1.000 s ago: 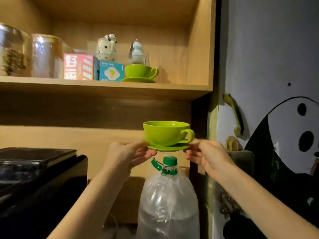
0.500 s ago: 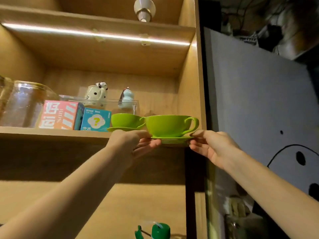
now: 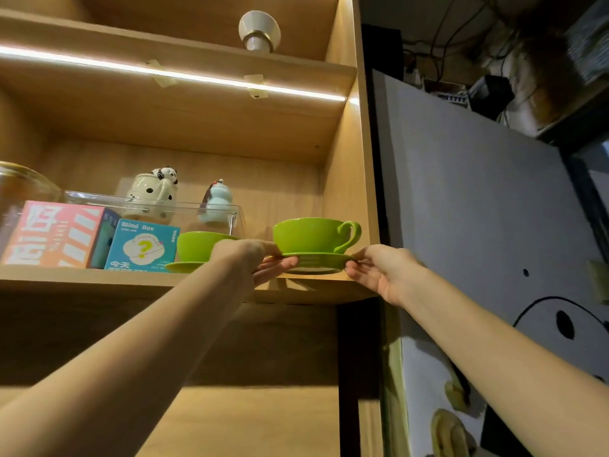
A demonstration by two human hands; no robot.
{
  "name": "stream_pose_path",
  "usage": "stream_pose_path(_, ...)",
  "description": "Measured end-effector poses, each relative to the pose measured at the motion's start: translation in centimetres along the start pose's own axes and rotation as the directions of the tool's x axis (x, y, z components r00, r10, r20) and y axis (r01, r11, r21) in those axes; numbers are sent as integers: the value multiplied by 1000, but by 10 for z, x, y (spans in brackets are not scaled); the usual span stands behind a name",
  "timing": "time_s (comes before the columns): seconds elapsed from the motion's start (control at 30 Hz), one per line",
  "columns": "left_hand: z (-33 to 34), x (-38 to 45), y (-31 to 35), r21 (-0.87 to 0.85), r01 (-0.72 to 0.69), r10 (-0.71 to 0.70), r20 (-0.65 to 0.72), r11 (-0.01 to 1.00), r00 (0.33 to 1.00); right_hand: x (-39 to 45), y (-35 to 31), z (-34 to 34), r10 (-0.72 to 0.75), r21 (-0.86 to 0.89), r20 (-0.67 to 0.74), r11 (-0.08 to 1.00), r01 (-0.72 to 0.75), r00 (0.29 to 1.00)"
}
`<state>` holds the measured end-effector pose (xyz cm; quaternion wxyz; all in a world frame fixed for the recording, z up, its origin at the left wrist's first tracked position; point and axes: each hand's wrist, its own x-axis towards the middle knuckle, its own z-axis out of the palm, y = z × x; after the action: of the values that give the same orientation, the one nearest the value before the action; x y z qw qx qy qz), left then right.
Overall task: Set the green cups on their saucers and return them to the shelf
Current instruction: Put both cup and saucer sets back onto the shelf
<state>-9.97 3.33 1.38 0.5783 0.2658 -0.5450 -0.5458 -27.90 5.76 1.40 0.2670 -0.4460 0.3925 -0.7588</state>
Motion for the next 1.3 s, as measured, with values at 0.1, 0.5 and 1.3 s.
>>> stream_pose_path(0.1,-1,7,-5,2,-1,1,-27,1000,1000,5,6,0,15,-50,-13,999,-15,1000)
stream_pose_path(0.5,3,17,-23,-72,-73,71,-33,995,997,6,11,4,15,-182,-29,983,-20,999)
stream_pose_path(1.3,-14,6,-93,815,-576,696,447,-59,562,-27,65,-17,-630,-748,356,251,615,690)
